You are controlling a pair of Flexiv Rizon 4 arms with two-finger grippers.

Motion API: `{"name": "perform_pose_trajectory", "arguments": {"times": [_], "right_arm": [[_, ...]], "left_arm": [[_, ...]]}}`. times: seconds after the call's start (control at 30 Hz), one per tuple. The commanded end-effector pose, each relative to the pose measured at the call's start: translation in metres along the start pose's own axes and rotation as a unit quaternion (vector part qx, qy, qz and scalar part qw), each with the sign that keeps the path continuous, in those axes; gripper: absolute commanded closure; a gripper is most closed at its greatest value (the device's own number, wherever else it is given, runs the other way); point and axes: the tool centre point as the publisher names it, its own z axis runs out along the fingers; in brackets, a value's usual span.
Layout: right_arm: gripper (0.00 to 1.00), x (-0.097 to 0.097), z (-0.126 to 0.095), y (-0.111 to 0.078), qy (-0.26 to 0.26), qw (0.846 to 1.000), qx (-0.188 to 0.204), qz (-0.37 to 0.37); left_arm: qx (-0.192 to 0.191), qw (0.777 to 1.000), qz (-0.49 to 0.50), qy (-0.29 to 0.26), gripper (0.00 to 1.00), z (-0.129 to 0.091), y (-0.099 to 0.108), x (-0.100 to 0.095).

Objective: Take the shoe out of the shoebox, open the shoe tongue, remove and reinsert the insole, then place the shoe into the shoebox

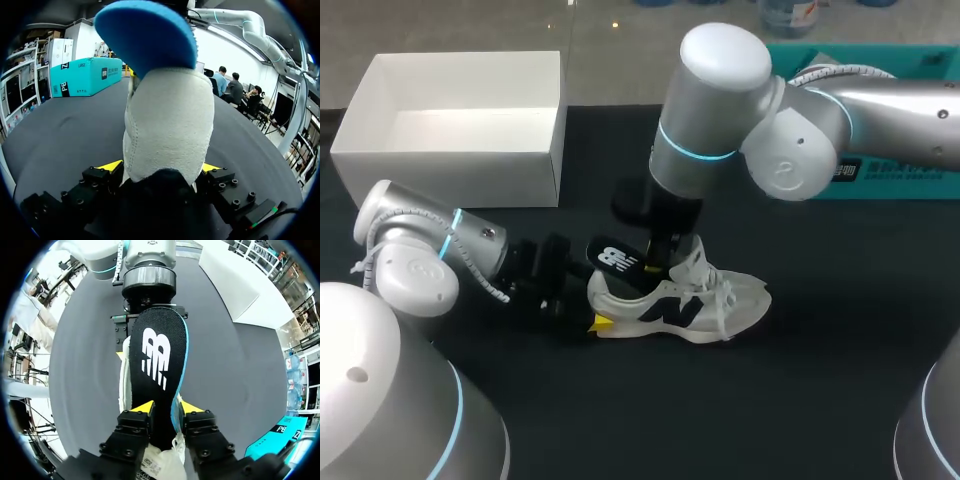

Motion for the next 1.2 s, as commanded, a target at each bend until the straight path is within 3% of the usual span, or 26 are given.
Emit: {"name": "perform_pose_trajectory", "arguments": {"times": [0.03, 0.1, 0.3, 0.37, 0.87, 1.0, 1.03, 1.07, 1.2], "right_arm": [[0.69, -0.004, 0.006, -0.002, 0.006, 1.0, -0.009, -0.002], [0.82, -0.006, 0.008, -0.001, 0.008, 1.0, -0.01, -0.001], [0.86, -0.013, 0.013, 0.006, 0.014, 1.0, -0.016, -0.014], [1.0, -0.013, 0.013, 0.007, 0.015, 1.0, -0.016, -0.014], [1.0, -0.024, -0.006, 0.032, 0.002, 0.999, -0.02, -0.049], [1.0, -0.025, -0.006, 0.03, 0.015, 0.997, -0.062, -0.048], [0.64, -0.024, -0.006, 0.028, 0.018, 0.996, -0.08, -0.042], [0.55, -0.023, -0.007, 0.025, 0.018, 0.994, -0.096, -0.037], [0.56, -0.017, -0.012, 0.021, 0.042, 0.99, -0.128, -0.034]], "left_arm": [[-0.002, 1.0, 0.0, 0.0, 1.0, 0.002, 0.003, 0.0], [-0.002, 1.0, 0.0, 0.0, 1.0, 0.002, 0.003, 0.0], [-0.002, 1.0, 0.0, 0.0, 1.0, 0.002, 0.003, 0.0], [-0.002, 1.0, 0.0, 0.0, 1.0, 0.002, 0.003, 0.0], [-0.002, 1.0, 0.0, 0.0, 1.0, 0.002, 0.003, 0.0], [-0.002, 1.0, 0.0, 0.0, 1.0, 0.002, 0.003, 0.0], [-0.002, 1.0, 0.0, 0.0, 1.0, 0.002, 0.003, 0.0], [-0.002, 1.0, 0.0, 0.0, 1.0, 0.002, 0.003, 0.0], [-0.002, 1.0, 0.0, 0.0, 1.0, 0.002, 0.003, 0.0]]}}
